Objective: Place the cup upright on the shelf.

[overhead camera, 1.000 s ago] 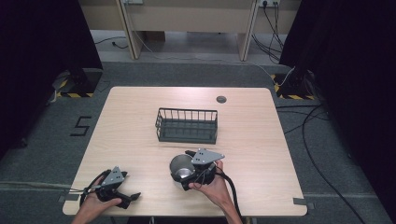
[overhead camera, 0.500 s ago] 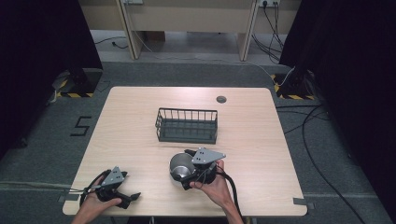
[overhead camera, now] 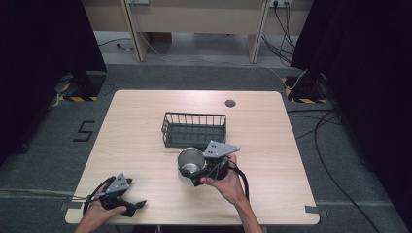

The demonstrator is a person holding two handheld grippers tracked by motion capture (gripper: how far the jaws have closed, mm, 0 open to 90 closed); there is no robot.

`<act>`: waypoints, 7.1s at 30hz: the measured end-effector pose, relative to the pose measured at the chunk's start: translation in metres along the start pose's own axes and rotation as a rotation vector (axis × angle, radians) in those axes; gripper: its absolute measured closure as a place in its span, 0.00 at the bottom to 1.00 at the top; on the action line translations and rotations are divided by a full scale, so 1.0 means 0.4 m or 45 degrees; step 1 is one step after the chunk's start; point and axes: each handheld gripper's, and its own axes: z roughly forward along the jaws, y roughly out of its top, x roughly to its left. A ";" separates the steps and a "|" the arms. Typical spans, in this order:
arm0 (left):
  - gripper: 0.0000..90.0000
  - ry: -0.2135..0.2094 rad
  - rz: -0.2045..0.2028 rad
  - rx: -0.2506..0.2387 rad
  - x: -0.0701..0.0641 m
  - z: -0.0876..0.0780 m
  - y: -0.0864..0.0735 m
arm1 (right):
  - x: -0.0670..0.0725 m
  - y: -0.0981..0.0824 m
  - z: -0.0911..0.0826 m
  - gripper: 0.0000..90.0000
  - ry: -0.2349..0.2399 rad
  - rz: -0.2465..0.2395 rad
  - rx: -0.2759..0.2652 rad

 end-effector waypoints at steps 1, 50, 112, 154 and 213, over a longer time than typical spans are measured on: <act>0.00 0.000 0.000 0.000 0.000 0.000 0.000 | -0.004 0.006 0.000 0.07 0.000 0.000 0.000; 0.00 -0.002 -0.003 -0.001 0.000 0.000 0.000 | -0.205 0.262 0.043 0.07 -0.074 0.012 0.029; 0.00 -0.005 0.000 -0.002 0.000 0.000 0.000 | -0.358 0.166 0.214 0.07 -0.035 0.078 0.199; 0.00 -0.005 0.003 0.000 0.000 -0.001 0.000 | -0.327 0.211 0.105 0.17 -0.106 0.099 0.018; 0.00 0.000 -0.001 -0.001 0.000 0.000 0.000 | -0.148 -0.034 -0.193 0.18 -0.376 0.130 0.021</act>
